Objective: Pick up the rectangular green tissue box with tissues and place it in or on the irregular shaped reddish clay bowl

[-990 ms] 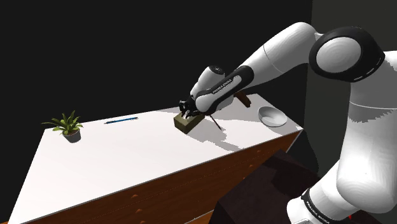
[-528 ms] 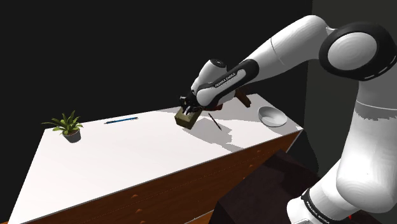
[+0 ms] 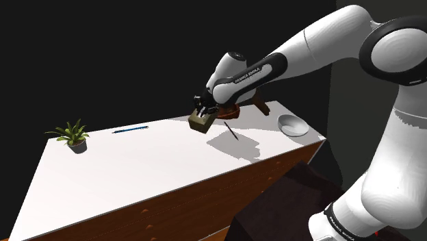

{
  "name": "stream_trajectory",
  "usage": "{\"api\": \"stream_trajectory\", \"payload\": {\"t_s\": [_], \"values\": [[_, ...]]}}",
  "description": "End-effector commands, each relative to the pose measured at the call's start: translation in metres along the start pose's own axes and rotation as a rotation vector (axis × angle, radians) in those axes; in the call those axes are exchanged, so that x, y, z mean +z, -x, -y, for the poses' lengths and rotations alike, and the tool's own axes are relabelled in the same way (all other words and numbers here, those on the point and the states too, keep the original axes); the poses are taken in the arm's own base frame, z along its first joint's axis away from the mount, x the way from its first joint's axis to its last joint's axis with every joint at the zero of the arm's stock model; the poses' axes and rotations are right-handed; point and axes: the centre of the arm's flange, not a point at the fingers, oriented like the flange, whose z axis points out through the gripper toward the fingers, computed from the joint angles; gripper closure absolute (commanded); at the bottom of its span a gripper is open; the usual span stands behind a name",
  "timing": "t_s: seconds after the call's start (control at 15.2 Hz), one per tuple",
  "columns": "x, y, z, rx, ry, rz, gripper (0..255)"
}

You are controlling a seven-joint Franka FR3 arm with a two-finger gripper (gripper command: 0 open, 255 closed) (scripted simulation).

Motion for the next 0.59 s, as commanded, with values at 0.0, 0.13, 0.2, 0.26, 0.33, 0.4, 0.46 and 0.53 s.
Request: {"api": "stream_trajectory", "payload": {"t_s": [0.0,0.13,0.2,0.26,0.33,0.4,0.46,0.53], "values": [[-0.01,-0.002,0.004,0.0,0.0,0.0,255],[-0.02,-0.004,0.008,0.0,0.0,0.0,255],[-0.025,-0.005,0.009,0.0,0.0,0.0,255],[-0.03,-0.006,0.011,0.0,0.0,0.0,255],[-0.034,-0.006,0.013,0.0,0.0,0.0,255],[-0.039,-0.007,0.015,0.0,0.0,0.0,255],[-0.044,-0.008,0.017,0.0,0.0,0.0,255],[-0.049,-0.009,0.019,0.0,0.0,0.0,255]]}}
